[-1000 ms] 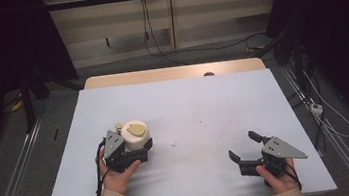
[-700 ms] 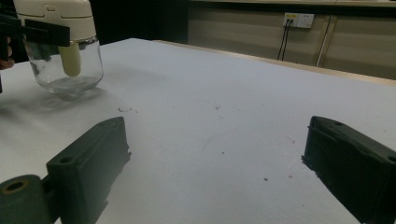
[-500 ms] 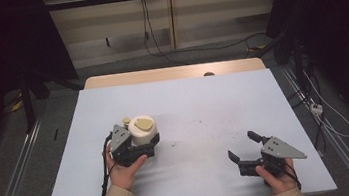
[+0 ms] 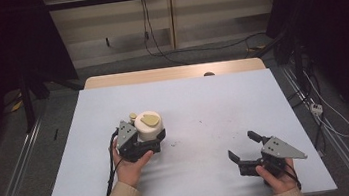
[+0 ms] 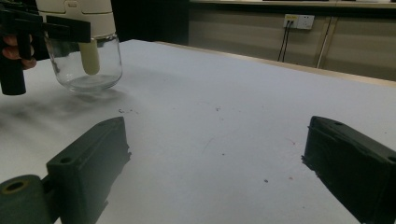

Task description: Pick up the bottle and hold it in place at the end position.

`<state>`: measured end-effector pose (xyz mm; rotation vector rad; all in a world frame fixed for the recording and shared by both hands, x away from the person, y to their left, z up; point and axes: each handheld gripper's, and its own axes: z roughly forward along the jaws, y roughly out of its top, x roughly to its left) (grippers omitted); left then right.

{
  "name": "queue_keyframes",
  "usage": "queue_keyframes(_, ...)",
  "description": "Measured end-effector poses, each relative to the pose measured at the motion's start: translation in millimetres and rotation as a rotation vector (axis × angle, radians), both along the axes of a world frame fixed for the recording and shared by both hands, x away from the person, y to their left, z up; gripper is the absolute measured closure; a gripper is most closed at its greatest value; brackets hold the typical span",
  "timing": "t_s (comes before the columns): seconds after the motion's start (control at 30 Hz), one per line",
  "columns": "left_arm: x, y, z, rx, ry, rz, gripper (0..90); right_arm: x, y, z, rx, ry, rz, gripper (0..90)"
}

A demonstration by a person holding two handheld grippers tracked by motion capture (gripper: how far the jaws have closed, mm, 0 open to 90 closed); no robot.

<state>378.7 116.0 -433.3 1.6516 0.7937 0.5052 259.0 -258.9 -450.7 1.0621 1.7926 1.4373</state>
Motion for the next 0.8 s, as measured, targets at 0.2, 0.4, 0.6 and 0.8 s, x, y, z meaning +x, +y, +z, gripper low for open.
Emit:
queue_keyframes(0.2, 5.8, -6.6, -2.2, 0.002, 0.012, 0.0, 6.1, -0.2, 0.2, 0.1, 0.001, -0.001, 0.0, 5.5)
queue_keyframes(0.4, 10.1, -13.1, -3.7, -0.002, 0.02, -0.001, 6.2, -0.3, -0.3, 0.0, 0.002, 0.001, -0.001, 5.5)
queue_keyframes(0.6, 15.2, -18.8, -3.8, -0.002, 0.025, -0.008, 6.2, -0.2, -0.1, 0.1, 0.002, 0.0, 0.001, 5.5)
queue_keyframes(0.8, 19.8, -23.6, -3.0, 0.003, 0.036, -0.012, 6.2, 0.3, -0.7, -0.3, 0.003, -0.002, 0.001, 5.5)
